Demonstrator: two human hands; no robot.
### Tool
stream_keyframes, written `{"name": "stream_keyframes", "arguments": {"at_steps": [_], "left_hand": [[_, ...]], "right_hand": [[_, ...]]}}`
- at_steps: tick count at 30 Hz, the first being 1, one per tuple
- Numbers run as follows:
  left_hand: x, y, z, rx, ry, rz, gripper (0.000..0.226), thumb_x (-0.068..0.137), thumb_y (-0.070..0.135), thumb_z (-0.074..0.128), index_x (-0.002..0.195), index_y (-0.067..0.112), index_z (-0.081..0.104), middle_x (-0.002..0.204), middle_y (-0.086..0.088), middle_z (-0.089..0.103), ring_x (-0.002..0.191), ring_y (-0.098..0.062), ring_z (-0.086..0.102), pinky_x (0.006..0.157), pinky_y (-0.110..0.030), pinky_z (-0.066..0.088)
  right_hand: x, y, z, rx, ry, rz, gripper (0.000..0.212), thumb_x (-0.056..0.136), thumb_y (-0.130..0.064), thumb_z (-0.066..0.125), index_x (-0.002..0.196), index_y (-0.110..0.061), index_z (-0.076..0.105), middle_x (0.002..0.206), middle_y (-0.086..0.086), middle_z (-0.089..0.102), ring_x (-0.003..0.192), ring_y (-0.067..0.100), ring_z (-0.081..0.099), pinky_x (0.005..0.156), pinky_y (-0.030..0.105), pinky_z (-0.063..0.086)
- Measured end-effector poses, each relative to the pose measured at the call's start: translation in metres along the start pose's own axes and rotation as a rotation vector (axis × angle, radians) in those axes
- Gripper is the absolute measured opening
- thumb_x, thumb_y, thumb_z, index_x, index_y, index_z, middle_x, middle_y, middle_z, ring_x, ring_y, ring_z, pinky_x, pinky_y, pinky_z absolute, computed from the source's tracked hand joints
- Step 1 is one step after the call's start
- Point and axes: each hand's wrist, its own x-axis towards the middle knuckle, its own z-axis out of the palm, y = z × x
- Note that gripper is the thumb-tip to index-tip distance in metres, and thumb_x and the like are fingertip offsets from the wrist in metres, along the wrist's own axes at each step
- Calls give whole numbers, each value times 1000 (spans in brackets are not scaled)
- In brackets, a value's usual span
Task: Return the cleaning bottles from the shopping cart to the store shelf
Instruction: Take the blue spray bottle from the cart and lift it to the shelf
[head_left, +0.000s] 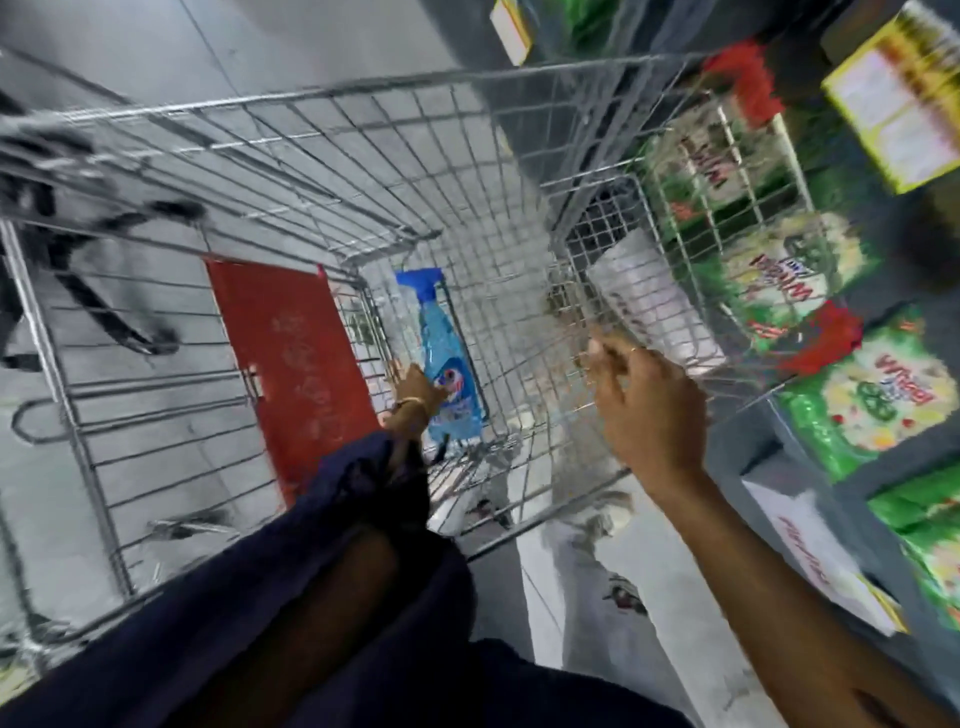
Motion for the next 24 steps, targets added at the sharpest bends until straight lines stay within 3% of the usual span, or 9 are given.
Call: {"name": "stream_keyframes", "arguments": {"at_steps": [4, 6, 8, 10, 15, 18, 21, 24], "left_hand": [[16, -10, 5, -31, -35, -51, 61, 62, 32, 81, 107, -5, 62, 107, -17, 67, 90, -32, 64, 73, -35, 51], [17, -8, 8, -184, -101, -87, 44, 69, 18, 79, 103, -4, 61, 100, -15, 66, 73, -29, 60, 62, -28, 53], [12, -3, 13, -290, -135, -129, 41, 68, 8, 78, 101, 1, 54, 110, -22, 65, 82, -31, 62, 75, -40, 57], [4, 8, 14, -269, -106, -70, 47, 63, 9, 81, 98, 1, 50, 108, -21, 64, 88, -32, 63, 76, -45, 55], [-66, 70, -8, -402, -148, 205, 31, 74, -2, 71, 95, 8, 50, 92, -13, 62, 69, -20, 65, 51, -26, 55], [-115, 105, -27, -511, -259, 412, 23, 81, 0, 64, 100, 9, 56, 90, -5, 67, 67, -6, 69, 56, -20, 57], [-172, 141, -40, -548, -382, 604, 31, 88, 3, 56, 119, 0, 52, 102, -9, 68, 87, -15, 67, 72, -25, 58], [-224, 167, -39, -579, -476, 744, 35, 92, 9, 47, 126, 2, 49, 111, -10, 65, 97, -17, 63, 79, -21, 56]], "right_hand": [[0, -1, 2, -1, -10, -3, 21, 94, -28, 49, 98, -16, 66, 87, 12, 75, 76, 35, 66, 60, 31, 36], [-1, -1, 2, -10, -21, 5, 22, 94, -29, 48, 95, -16, 65, 85, 11, 75, 73, 33, 66, 60, 28, 32], [-1, -2, 3, -32, -36, 14, 23, 95, -30, 47, 94, -16, 65, 86, 9, 74, 72, 31, 65, 59, 26, 30], [-1, -2, 3, -17, -50, 31, 23, 95, -31, 46, 94, -16, 65, 87, 8, 74, 69, 26, 62, 57, 24, 29], [2, 8, -1, 309, -106, 160, 23, 93, -34, 50, 101, -18, 64, 94, 3, 73, 82, 15, 66, 66, 27, 51], [6, 9, -21, 643, -208, 262, 29, 93, -20, 54, 118, -7, 59, 114, 9, 67, 93, 6, 61, 77, 10, 49], [5, 8, -56, 858, -267, 292, 39, 92, -28, 55, 127, -11, 54, 126, 8, 62, 112, 15, 60, 95, 30, 50], [-4, 7, -99, 1068, -214, 235, 21, 93, -23, 53, 112, -21, 62, 109, 4, 69, 98, 12, 67, 82, 33, 57]]}}
